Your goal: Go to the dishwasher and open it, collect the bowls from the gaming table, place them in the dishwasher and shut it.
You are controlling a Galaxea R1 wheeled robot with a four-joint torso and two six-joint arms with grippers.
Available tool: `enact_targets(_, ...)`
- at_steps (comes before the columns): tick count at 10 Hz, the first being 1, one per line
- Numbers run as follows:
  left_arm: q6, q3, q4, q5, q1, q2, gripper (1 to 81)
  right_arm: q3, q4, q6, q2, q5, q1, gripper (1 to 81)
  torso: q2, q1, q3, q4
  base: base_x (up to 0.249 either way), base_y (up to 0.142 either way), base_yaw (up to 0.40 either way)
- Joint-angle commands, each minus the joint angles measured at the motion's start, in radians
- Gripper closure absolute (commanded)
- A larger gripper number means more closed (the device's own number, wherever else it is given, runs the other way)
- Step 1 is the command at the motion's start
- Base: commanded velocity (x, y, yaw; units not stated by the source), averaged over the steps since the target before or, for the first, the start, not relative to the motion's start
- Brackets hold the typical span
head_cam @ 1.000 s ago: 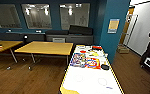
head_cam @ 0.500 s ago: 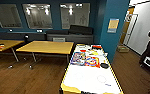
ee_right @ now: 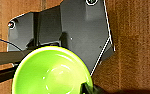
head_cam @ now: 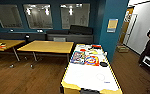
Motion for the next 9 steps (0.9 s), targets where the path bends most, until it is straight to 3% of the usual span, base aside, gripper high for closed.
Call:
enact_targets(1, 0.003, -0.002, -0.004, 0.072, -0.039, -0.003, 81.1, -0.002, -0.007, -0.004, -0.016, -0.055, 0.036, 81.1, 0.0, 0.001, 0.0, 0.0, -0.087, 0.0, 0.0)
enact_targets(9, 0.003, -0.002, 0.003, 0.072, -0.038, 0.001, 81.1, -0.008, -0.007, -0.004, -0.01, -0.055, 0.033, 81.1, 0.0, 0.001, 0.0, 0.0, -0.104, 0.0, 0.0)
